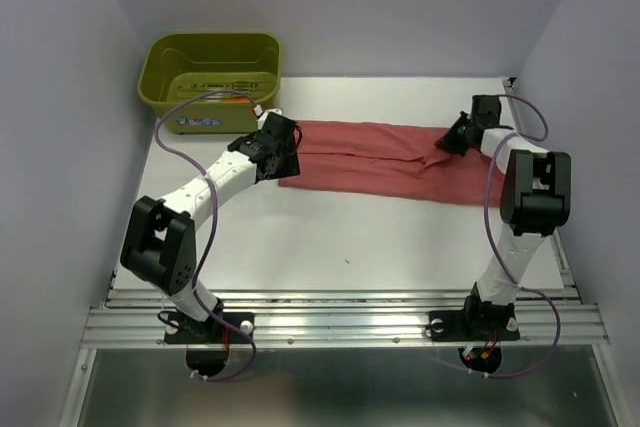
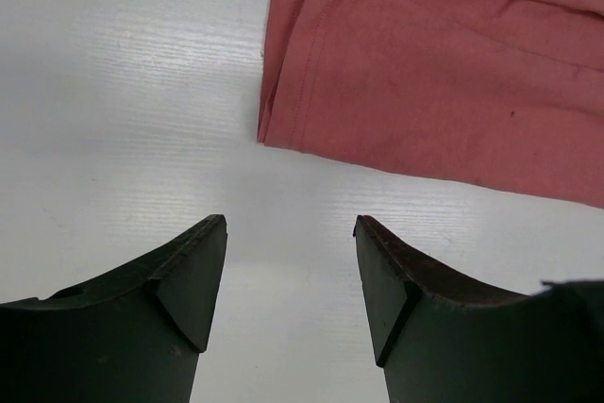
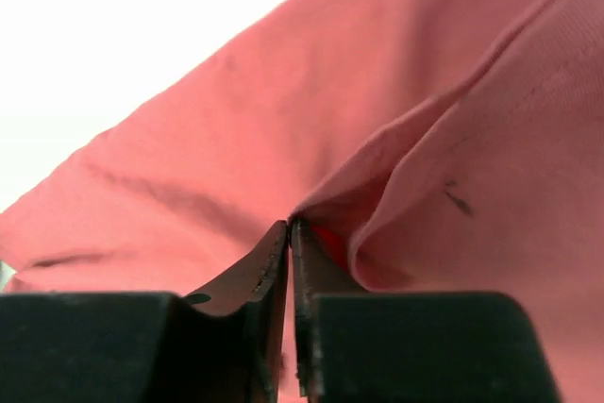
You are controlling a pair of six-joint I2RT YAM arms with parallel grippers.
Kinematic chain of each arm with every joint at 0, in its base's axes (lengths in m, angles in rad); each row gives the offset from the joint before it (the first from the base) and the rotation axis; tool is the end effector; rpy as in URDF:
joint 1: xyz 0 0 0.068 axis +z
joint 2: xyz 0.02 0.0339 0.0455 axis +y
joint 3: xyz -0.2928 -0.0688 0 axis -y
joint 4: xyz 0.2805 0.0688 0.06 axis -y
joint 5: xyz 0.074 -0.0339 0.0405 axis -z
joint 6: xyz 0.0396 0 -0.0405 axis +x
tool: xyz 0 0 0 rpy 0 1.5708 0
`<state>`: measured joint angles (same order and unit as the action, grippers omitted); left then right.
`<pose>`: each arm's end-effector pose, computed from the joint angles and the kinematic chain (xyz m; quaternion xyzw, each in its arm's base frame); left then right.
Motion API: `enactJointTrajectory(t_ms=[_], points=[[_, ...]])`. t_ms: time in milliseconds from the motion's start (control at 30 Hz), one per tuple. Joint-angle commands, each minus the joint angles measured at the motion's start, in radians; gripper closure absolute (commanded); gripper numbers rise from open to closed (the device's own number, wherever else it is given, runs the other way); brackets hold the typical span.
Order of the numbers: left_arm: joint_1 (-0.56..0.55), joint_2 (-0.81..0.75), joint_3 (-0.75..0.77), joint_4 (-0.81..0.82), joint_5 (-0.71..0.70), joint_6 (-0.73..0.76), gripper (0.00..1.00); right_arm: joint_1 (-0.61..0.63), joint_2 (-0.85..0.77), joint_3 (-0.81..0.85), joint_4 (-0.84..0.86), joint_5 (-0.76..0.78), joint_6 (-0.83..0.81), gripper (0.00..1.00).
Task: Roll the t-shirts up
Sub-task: Fold the T-shirt at the center of the board.
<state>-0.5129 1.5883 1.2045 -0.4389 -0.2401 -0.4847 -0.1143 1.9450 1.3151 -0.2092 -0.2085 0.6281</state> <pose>0.3394 -0.1803 0.2744 -0.0307 0.9247 -0.0756 0.3719 0.4623 -0.0448 0.1854 0.3022 0.8790 0.1844 0.3194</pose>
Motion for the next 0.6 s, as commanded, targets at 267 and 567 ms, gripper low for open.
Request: enactJointTrajectory(t_ms=[267, 567], points=[[-0.007, -0.013, 0.003, -0.011, 0.008, 0.018, 0.33, 0.041, -0.024, 0.085, 0.060, 0.053, 0.015, 0.46], [-0.029, 0.015, 0.033, -0.011, 0.015, 0.021, 0.33, 0.021, -0.210, -0.059, 0.030, 0.173, -0.011, 0.30]])
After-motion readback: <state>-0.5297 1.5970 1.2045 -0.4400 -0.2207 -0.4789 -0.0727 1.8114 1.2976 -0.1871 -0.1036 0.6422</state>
